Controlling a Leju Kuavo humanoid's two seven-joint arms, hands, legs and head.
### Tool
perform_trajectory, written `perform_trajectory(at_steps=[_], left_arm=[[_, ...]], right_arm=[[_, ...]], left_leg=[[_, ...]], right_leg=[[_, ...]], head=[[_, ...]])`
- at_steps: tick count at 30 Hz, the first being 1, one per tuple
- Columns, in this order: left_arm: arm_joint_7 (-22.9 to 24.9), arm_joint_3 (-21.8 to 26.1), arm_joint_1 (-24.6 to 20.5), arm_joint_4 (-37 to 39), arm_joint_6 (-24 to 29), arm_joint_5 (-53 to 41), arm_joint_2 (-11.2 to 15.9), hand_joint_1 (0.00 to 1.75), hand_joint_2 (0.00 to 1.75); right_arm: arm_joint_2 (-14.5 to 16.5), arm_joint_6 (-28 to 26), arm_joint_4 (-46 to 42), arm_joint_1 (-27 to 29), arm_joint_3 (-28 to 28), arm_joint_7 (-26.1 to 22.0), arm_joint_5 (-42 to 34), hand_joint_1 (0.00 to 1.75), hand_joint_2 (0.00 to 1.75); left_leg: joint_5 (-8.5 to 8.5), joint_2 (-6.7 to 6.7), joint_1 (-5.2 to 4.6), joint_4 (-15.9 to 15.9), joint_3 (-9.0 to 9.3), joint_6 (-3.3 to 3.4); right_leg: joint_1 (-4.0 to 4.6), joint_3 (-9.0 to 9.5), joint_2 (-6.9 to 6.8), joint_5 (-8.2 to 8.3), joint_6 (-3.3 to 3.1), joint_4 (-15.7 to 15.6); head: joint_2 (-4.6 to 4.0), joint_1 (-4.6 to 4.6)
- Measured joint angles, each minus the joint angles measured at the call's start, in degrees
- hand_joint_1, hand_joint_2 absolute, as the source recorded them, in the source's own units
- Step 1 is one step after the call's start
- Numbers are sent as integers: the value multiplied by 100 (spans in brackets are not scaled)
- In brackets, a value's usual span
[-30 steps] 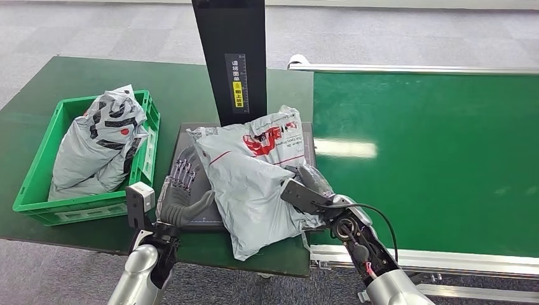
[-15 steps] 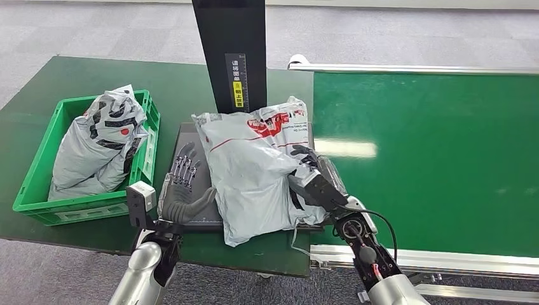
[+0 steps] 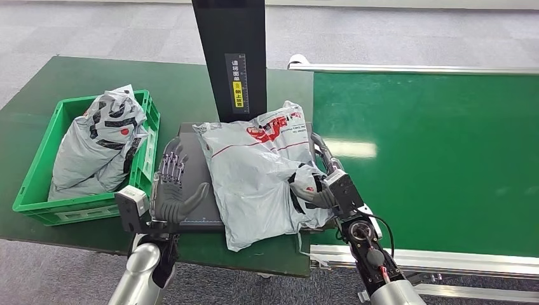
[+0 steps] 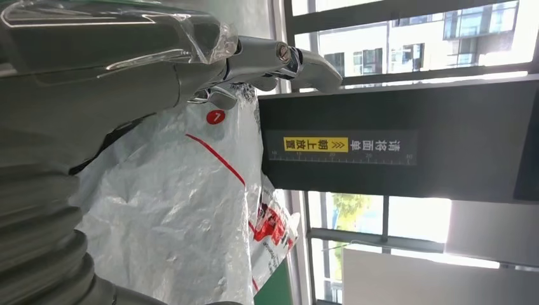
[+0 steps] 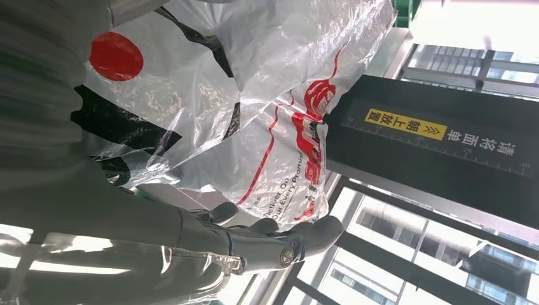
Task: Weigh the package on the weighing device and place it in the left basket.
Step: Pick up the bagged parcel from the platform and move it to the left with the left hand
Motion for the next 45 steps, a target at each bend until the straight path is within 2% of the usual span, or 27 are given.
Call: perform_trajectory(at_steps=[4,10,14,21,25,28,33,40,45], left_arm=[[-113,-74,25,-91,271,-338,13,0,175],[-93,-552,-9,-181,851,-1838,57,0,175],[-55,-804,-25,-198,945,-2075,74,0,175],[-47,-955,-38,-200,968,-2193,93,0,175],[94,-1185,-133,-183,970,-3021,127,0,175],[476,-1520,-306,-51,953,-3862,144,0,175],[1755,-2043,-707,645,969,-5244,108,0,175],[2705,-2222,-1055,1644,877,-6211,-90,0,175],[3048,-2219,-1256,2215,815,-6629,-261,0,175]], right_arm=[[8,26,-85,55,-74,-310,-313,0,175],[63,-74,-589,255,-317,-516,-744,0,175],[85,-100,-842,344,-422,-519,-808,0,175],[89,-101,-1014,412,-498,-522,-841,0,175],[91,-75,-1166,499,-563,-548,-1026,0,175],[94,-16,-1360,601,-636,-550,-1123,0,175],[125,45,-1675,753,-773,-511,-1151,0,175],[220,81,-1990,978,-955,-394,-965,0,175],[319,81,-2171,1149,-1078,-320,-835,0,175]], left_leg=[[0,-2,0,0,0,0],[0,-1,0,0,-1,0],[-1,1,0,0,0,0],[0,0,0,0,0,0],[0,-2,0,1,-2,0],[-1,-2,-1,1,-3,1],[-1,-2,-1,2,-1,1],[-1,-1,0,1,-1,1],[-1,-1,-1,1,-3,1]], right_leg=[[0,0,-1,0,0,0],[0,-1,-1,0,0,0],[-1,-1,0,0,0,0],[0,-2,0,0,0,0],[0,-3,-4,-1,0,0],[-2,-3,-4,0,1,-1],[-3,-3,-3,0,0,-1],[-1,-4,-2,0,0,-1],[-1,-2,-2,0,0,-1]], head=[[0,-1],[0,0],[0,-1],[-1,-1],[0,0],[0,0],[0,0],[0,-1],[-1,1]])
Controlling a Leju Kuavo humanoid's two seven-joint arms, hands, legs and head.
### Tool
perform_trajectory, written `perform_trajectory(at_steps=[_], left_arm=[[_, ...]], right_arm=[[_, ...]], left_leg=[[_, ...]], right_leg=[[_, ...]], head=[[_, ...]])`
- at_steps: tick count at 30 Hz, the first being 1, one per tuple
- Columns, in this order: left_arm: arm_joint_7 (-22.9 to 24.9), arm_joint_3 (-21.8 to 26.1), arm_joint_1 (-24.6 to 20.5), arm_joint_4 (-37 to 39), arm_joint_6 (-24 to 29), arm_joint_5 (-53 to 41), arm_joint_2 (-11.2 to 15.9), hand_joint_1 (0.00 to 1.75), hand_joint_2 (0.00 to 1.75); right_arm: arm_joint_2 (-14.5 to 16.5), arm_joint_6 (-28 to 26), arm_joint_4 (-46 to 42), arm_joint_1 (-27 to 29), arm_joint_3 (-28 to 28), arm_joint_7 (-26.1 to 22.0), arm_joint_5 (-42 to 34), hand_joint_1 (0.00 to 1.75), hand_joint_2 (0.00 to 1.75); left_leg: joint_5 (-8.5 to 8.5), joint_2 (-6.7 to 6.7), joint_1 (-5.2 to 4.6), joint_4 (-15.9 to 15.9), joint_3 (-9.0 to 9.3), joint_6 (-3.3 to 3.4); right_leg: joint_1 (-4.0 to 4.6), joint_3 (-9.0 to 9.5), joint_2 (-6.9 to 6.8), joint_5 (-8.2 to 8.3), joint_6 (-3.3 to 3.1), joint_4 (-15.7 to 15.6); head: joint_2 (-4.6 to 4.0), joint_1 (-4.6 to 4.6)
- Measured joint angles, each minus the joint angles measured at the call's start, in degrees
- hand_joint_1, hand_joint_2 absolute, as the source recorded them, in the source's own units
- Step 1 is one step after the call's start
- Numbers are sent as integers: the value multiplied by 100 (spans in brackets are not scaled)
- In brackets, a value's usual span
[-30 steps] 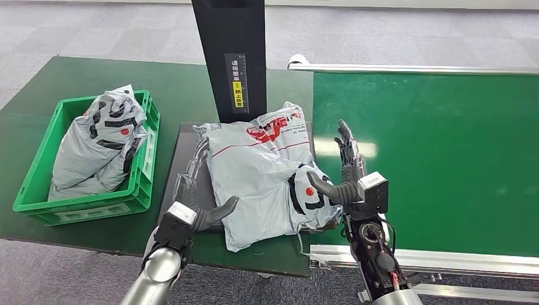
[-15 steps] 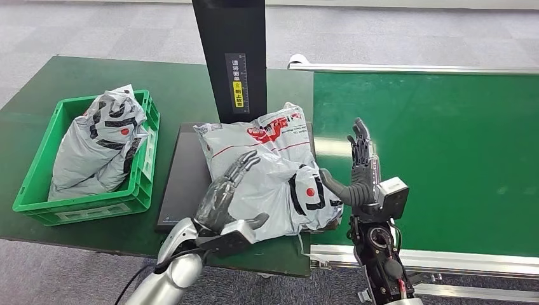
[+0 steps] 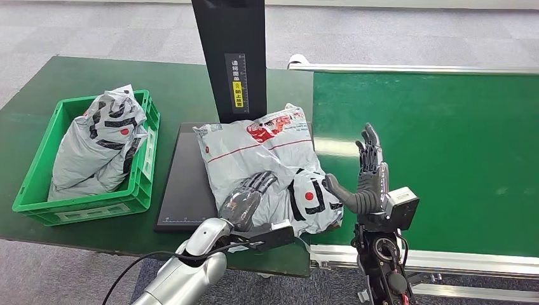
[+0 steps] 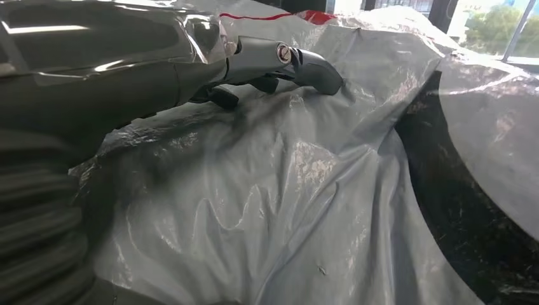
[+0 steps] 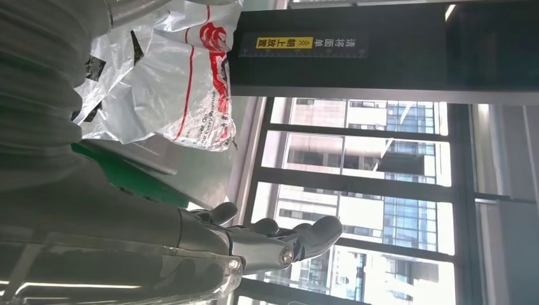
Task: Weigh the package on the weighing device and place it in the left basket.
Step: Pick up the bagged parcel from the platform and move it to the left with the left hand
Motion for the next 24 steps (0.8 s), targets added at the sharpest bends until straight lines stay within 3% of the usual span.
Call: perform_trajectory(at_steps=[3,4,8,15,24], left_arm=[[148,14,-85,247,-29,-178,-91,0,175],[201,25,-109,320,-15,-241,-123,8,175],[283,143,-159,509,62,-415,-231,159,175],[225,353,-144,573,225,-478,-281,175,175],[-260,637,3,338,843,-48,-266,175,175]], right_arm=[[49,0,-86,87,-55,33,63,0,175],[65,0,-116,117,-71,42,84,0,175],[117,0,-219,217,-133,88,148,0,175],[145,0,-329,341,-181,105,166,0,175],[146,0,-465,481,-219,107,169,0,175]], left_leg=[[0,-2,0,0,6,0],[0,-3,0,0,10,0],[0,-2,0,-2,23,1],[12,0,0,-2,26,-1],[12,0,0,-2,13,-2]], right_leg=[[0,9,-1,0,0,0],[0,13,-1,0,0,0],[0,26,-1,1,-1,-1],[0,26,0,14,-2,-1],[0,14,0,14,-2,0]], head=[[0,-1],[1,-1],[1,-1],[1,-1],[1,-1]])
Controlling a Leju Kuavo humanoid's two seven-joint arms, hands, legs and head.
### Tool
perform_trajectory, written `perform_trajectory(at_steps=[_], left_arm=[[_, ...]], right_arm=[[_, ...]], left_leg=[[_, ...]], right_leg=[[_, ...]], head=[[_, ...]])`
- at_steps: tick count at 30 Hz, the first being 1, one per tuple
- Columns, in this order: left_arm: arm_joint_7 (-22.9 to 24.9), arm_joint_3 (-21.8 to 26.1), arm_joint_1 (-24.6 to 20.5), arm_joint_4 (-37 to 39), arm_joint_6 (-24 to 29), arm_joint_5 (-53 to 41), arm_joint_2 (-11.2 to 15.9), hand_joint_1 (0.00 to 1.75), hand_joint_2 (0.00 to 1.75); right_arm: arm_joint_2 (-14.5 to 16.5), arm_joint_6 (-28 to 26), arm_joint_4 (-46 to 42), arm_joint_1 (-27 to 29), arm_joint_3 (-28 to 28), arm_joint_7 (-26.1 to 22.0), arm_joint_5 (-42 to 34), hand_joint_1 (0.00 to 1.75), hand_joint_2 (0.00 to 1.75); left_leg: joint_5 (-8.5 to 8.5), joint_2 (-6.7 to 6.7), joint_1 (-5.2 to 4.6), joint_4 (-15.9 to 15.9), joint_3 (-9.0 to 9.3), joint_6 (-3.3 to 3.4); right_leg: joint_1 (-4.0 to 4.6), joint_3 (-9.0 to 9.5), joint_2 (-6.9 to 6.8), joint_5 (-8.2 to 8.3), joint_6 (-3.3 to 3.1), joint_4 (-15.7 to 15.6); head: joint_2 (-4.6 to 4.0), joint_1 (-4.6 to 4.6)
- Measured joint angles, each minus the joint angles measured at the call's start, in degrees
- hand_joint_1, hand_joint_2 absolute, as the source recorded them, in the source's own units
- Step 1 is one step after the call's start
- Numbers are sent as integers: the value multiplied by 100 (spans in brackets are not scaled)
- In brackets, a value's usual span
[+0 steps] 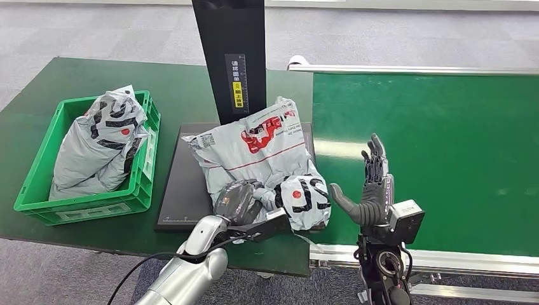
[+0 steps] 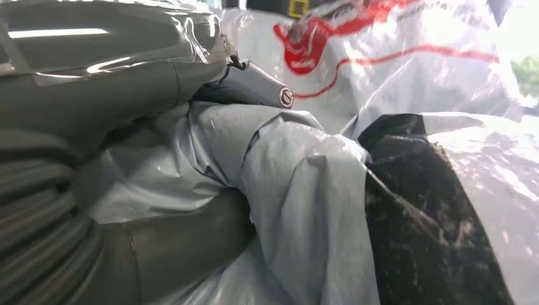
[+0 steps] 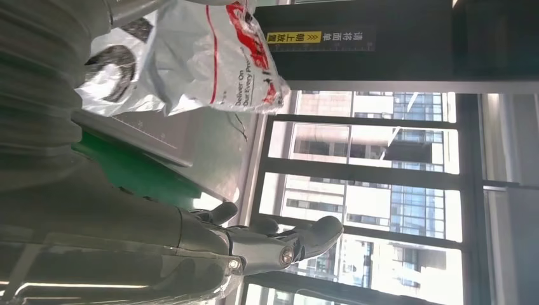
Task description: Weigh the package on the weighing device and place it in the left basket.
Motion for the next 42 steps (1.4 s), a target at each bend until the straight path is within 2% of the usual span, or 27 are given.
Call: perform_trajectory(at_steps=[8,10,13,15,22,31,33,36,38,42], left_arm=[[-692,184,195,-451,672,646,78,175,175],[-1036,213,270,-618,1101,854,105,175,175],[-1671,283,431,-1021,2023,1053,164,175,175],[-1959,372,509,-1327,2363,1053,215,175,175],[-2108,546,632,-1833,2412,1044,333,175,175],[-2128,586,679,-2002,2412,1031,389,175,175],[-2379,675,732,-2086,2412,901,363,175,175],[-3239,1122,933,-2501,2414,581,189,175,175],[-3595,1510,1079,-2942,2415,455,86,175,175],[-3662,2118,1227,-3791,2415,197,57,175,175]], right_arm=[[0,-1,-33,34,-3,9,-60,0,175],[-1,-5,-34,52,-4,9,-89,0,175],[-2,-18,-40,97,-4,2,-147,0,175],[-2,-25,-42,107,-3,-4,-182,0,175],[7,-31,-42,105,1,-7,-201,0,175],[13,-31,-42,105,2,-7,-201,0,175],[13,-31,-42,104,3,-7,-204,0,175],[12,-31,-29,97,25,-10,-247,0,175],[10,-31,5,90,58,-43,-310,0,175],[-5,-47,86,90,122,-150,-406,0,175]], left_leg=[[0,0,0,0,-12,0],[0,0,0,0,-13,0],[0,0,0,0,-19,0],[0,-1,0,0,-21,0],[0,-2,0,0,-23,0],[0,-2,0,-1,-24,0],[0,-1,0,-1,-25,0],[0,1,0,-1,-27,0],[0,2,0,-1,-28,0],[0,0,2,-1,-29,-1]], right_leg=[[0,-12,0,0,0,0],[0,-13,0,0,0,0],[0,-18,0,0,0,0],[0,-20,-1,-1,0,1],[0,-20,-1,-1,0,1],[0,-21,-1,-1,0,1],[0,-22,-1,-1,0,1],[0,-24,0,-1,0,1],[0,-26,1,-1,0,1],[3,-28,-1,-2,-1,1]], head=[[0,0],[0,0],[0,0],[-1,0],[0,0],[0,0],[0,-1],[-1,0],[-1,1],[0,0]])
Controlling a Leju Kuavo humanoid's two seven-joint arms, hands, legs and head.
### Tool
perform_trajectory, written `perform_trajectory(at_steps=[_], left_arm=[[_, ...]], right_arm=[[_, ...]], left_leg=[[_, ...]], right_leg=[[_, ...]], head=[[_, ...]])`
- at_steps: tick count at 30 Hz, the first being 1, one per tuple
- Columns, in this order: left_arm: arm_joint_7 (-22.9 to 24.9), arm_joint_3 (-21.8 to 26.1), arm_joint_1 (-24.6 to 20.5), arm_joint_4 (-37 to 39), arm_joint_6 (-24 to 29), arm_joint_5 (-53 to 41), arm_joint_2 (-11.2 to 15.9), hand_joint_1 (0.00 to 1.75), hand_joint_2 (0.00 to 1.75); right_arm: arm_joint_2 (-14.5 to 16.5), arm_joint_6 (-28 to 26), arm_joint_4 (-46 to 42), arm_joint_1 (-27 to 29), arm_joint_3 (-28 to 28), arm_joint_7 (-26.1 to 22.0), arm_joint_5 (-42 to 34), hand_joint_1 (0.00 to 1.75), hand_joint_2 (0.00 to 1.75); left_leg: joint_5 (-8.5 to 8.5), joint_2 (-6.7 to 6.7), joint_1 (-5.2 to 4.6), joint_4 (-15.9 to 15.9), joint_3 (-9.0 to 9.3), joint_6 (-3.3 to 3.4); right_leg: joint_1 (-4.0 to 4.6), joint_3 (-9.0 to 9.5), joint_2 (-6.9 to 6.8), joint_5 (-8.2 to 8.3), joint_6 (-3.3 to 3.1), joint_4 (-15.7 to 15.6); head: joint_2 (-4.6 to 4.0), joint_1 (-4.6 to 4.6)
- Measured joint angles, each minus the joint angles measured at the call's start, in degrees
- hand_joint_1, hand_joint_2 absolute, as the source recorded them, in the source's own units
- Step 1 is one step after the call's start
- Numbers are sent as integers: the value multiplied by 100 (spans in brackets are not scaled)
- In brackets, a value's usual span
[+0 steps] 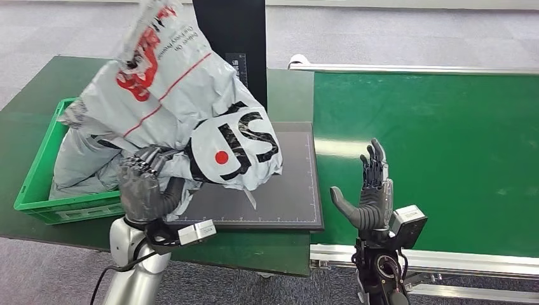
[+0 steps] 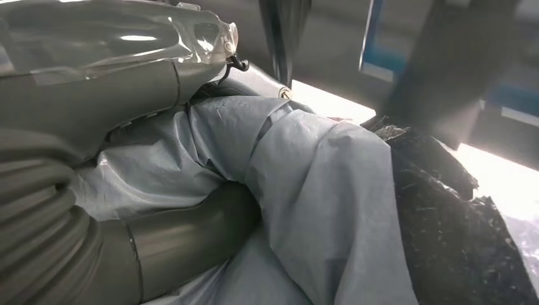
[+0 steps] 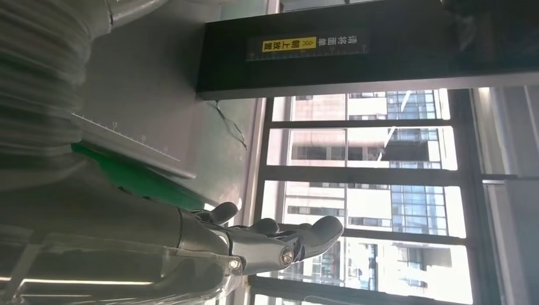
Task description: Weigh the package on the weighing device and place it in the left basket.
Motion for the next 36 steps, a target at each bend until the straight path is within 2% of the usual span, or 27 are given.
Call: perform_trajectory(at_steps=[3,5,12,15,18,20,22,26,29,32,36], left_arm=[[-6,492,-72,-419,0,-301,-12,175,175],[-6,919,-295,-549,-1,-408,-3,175,175],[110,2230,-1156,-328,-4,-501,109,175,175],[505,2690,-1554,205,-5,-987,117,175,175],[1472,3100,-2073,1150,-7,-1303,187,175,175],[2378,3180,-2457,2048,-30,-1300,377,175,175],[2991,3154,-2789,2984,-114,-1118,629,175,175],[3380,3016,-3168,4242,-685,-689,980,175,175],[3762,2793,-3336,4875,-1145,-866,1207,175,175],[4137,2500,-3486,5312,-1678,-1179,1408,175,175],[4217,2226,-3611,5636,-2129,-1245,1571,175,175]], right_arm=[[-22,-73,48,3,37,-50,-74,0,175],[-52,-128,65,17,41,-69,-116,0,175],[-145,-203,53,181,39,-68,-109,0,175],[-168,-241,5,252,31,-58,-92,0,175],[-197,-261,-87,329,14,-32,-62,0,175],[-219,-254,-134,364,-7,24,-21,0,175],[-239,-227,-154,378,-31,81,14,0,175],[-273,-133,-156,381,-46,162,70,0,175],[-288,-85,-156,375,-46,197,145,0,175],[-286,-83,-154,344,-38,211,300,0,175],[-257,-68,-124,230,-19,254,368,0,175]], left_leg=[[1,0,1,-1,1,-1],[4,0,1,0,2,-3],[5,0,0,0,7,-5],[5,-1,0,1,7,-5],[6,-1,0,1,9,-5],[7,0,0,1,11,-6],[9,6,1,1,13,-7],[10,11,1,1,13,-8],[8,11,0,0,12,-9],[7,10,0,-1,13,-9],[8,7,0,-2,30,-9]], right_leg=[[1,0,1,0,0,0],[1,2,0,1,0,0],[1,4,1,1,0,1],[0,2,0,1,0,1],[0,3,0,3,-1,1],[1,5,1,6,-3,1],[2,5,5,9,-6,2],[2,4,8,9,-7,4],[1,4,8,8,-7,4],[1,7,8,8,-7,4],[1,23,7,7,-8,4]], head=[[0,1],[0,2],[0,1],[0,1],[0,1],[0,2],[0,1],[0,2],[0,2],[0,1],[0,1]])
